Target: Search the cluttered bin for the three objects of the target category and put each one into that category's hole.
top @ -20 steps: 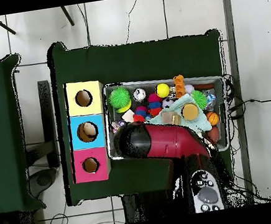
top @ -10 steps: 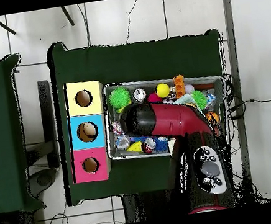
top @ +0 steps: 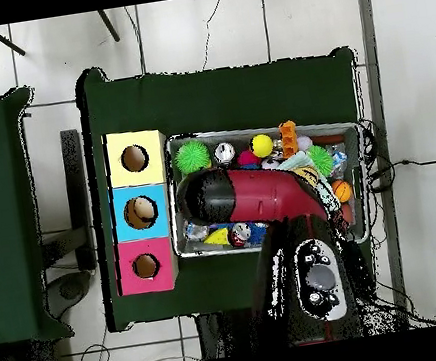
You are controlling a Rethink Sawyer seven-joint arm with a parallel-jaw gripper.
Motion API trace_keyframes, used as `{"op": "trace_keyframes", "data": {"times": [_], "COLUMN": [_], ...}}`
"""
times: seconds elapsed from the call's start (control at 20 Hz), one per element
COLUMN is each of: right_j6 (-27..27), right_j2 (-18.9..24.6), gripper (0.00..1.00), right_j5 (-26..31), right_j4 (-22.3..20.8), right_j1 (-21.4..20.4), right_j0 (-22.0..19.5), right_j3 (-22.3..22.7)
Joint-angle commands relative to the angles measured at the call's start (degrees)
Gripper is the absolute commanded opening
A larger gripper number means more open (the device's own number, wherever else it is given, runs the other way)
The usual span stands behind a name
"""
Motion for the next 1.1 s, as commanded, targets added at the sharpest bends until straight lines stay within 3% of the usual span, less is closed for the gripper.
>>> {"op": "trace_keyframes", "data": {"times": [0.05, 0.35, 0.9, 1.1], "right_j6": [12.8, 14.0, 12.1, 12.3], "right_j2": [0.2, -0.4, 0.3, 1.2], "gripper": [1.0, 1.0, 1.0, 1.0], "right_j5": [-4.5, -9.2, -18.2, -23.2], "right_j4": [1.7, 2.8, 2.4, 1.6], "right_j1": [-3.8, -4.3, -3.1, -2.6], "right_j0": [3.8, 5.5, 5.0, 4.8], "right_j3": [8.7, 12.8, 18.6, 22.9]}}
